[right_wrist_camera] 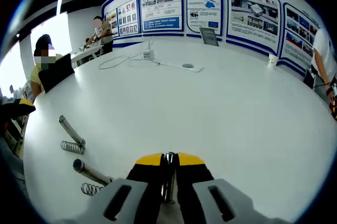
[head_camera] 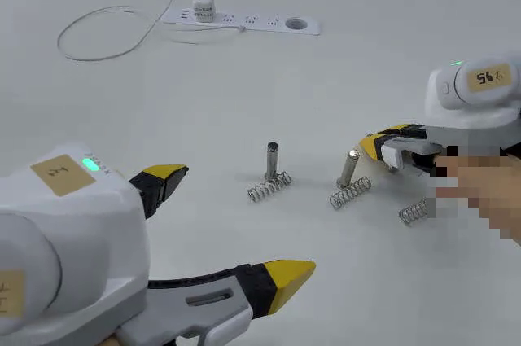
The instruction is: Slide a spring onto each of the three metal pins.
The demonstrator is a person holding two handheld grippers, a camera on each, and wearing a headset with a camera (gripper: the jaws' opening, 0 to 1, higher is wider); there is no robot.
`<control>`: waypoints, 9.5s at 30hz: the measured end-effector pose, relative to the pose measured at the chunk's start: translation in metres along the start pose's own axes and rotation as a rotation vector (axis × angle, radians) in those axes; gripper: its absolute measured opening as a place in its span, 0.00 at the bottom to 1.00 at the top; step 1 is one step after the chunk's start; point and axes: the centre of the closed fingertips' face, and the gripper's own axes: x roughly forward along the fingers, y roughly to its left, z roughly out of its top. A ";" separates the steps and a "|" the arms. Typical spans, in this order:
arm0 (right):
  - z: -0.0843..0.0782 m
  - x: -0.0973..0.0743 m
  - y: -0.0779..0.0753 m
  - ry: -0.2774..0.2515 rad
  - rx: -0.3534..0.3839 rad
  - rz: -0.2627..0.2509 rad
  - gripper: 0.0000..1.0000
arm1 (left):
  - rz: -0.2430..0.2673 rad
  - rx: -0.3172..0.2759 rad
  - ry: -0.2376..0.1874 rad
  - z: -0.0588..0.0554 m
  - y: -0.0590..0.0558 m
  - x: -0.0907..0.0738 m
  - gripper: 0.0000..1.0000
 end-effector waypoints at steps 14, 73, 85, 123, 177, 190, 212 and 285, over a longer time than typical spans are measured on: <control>0.001 -0.002 -0.003 0.004 0.128 -0.001 0.08 | 0.015 0.005 -0.007 0.005 0.005 -0.004 0.89; -0.002 -0.081 0.006 -0.041 0.036 -0.049 0.08 | 0.050 0.030 -0.064 0.017 0.001 -0.030 0.88; -0.002 -0.080 0.006 -0.035 0.062 -0.051 0.09 | 0.057 0.027 -0.057 0.015 0.004 -0.031 0.87; 0.010 -0.128 0.016 -0.167 0.057 0.031 0.38 | 0.020 0.103 0.051 0.002 0.021 0.000 0.68; -0.035 -0.143 0.034 -0.191 0.184 0.112 0.58 | -0.114 0.174 0.228 -0.042 0.038 0.079 0.16; -0.035 -0.143 0.037 -0.179 0.200 0.112 0.57 | -0.122 0.183 0.232 -0.043 0.034 0.082 0.11; -0.014 -0.143 0.070 -0.204 0.209 0.190 0.53 | -0.113 0.073 0.131 -0.021 0.011 0.058 0.10; 0.070 -0.163 0.152 -0.454 0.464 0.556 0.11 | -0.201 0.089 -0.227 0.053 -0.048 -0.006 0.12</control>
